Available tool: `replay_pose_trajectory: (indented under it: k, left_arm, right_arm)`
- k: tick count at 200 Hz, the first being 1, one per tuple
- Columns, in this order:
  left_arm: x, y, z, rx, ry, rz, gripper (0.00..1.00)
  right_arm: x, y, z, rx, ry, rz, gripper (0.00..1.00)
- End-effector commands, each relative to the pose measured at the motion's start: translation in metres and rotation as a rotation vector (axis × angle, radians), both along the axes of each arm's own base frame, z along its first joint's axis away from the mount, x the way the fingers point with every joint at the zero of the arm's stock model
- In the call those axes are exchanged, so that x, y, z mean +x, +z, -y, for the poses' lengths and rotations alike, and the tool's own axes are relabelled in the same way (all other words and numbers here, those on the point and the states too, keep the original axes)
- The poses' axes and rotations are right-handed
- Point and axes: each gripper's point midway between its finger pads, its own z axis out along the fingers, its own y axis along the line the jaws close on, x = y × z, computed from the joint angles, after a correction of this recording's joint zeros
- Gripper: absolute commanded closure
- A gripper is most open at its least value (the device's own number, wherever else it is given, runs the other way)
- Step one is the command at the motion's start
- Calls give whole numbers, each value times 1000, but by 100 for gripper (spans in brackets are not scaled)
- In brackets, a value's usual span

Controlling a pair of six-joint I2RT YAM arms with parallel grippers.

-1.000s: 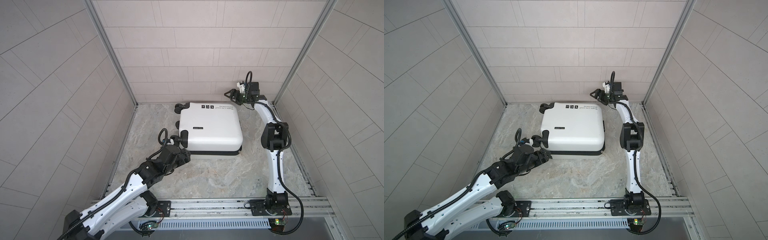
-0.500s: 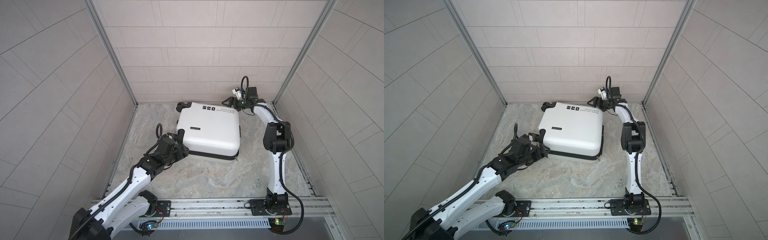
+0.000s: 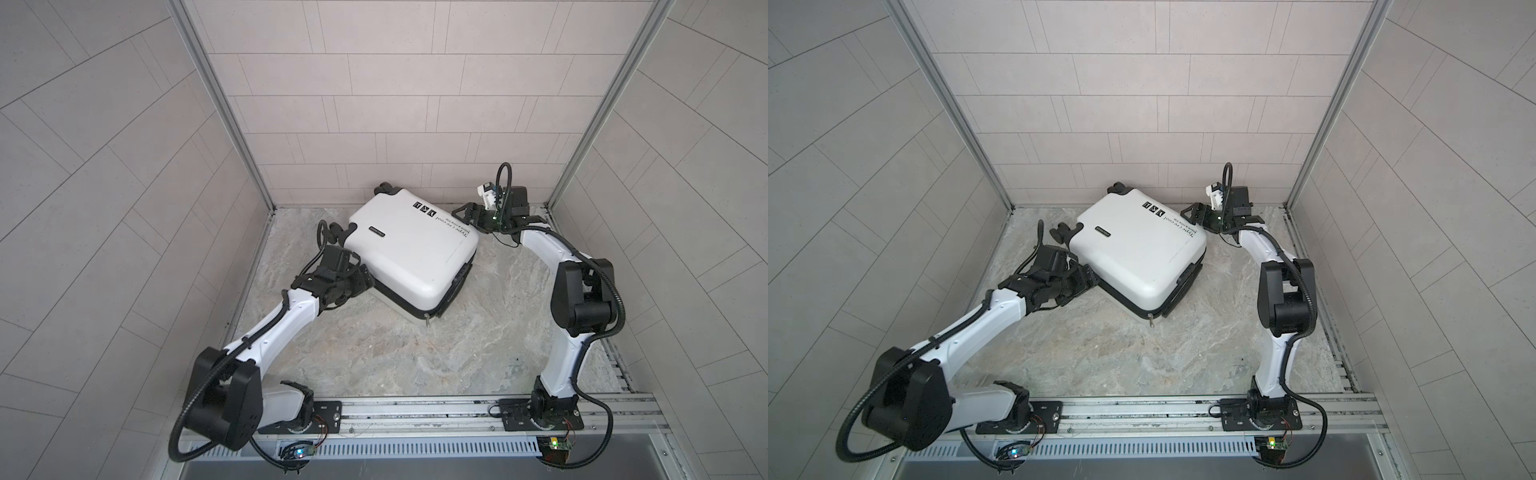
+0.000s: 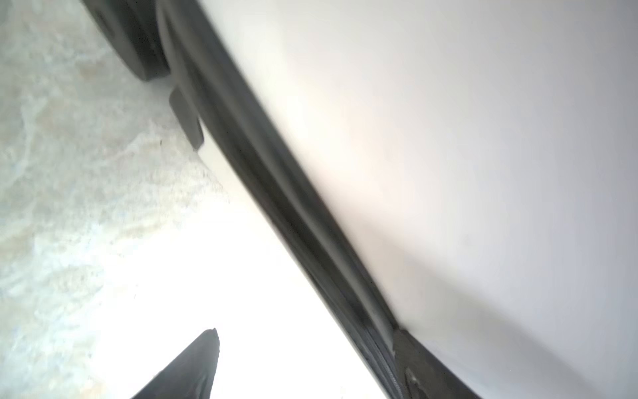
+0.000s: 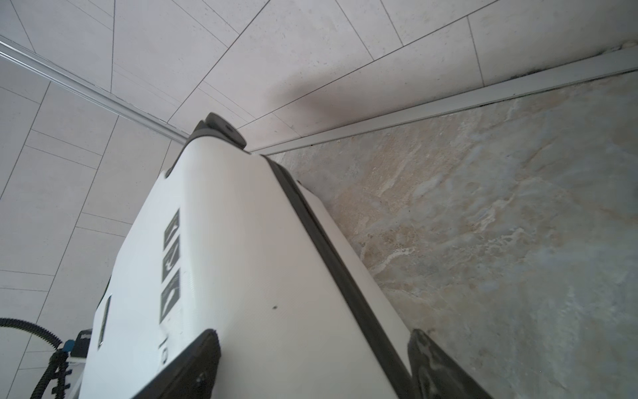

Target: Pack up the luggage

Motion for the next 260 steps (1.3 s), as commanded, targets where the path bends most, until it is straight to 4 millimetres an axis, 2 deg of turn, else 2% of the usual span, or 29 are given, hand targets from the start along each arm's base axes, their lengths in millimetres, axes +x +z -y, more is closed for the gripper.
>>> replay_pose_trajectory:
  k: [1, 71, 151, 186, 218, 260]
  left_arm:
    - [38, 36, 17, -50, -59, 148, 14]
    - [78, 31, 43, -63, -155, 107, 14]
    - [95, 31, 71, -136, -246, 98, 15]
    - [98, 28, 80, -151, -268, 104, 15]
    - [95, 27, 73, -121, -253, 104, 16]
    - [73, 50, 43, -35, -202, 163, 16]
  right_arm:
    - [-36, -33, -12, -32, 5, -125, 13]
    - [-103, -29, -6, -68, -22, -108, 12]
    - [-165, -17, -15, -101, -9, -76, 10]
    - [-185, -17, -10, -131, -27, -71, 8]
    - [-195, -12, 0, -175, -49, -60, 4]
    - [-196, 5, 23, -273, -134, -59, 0]
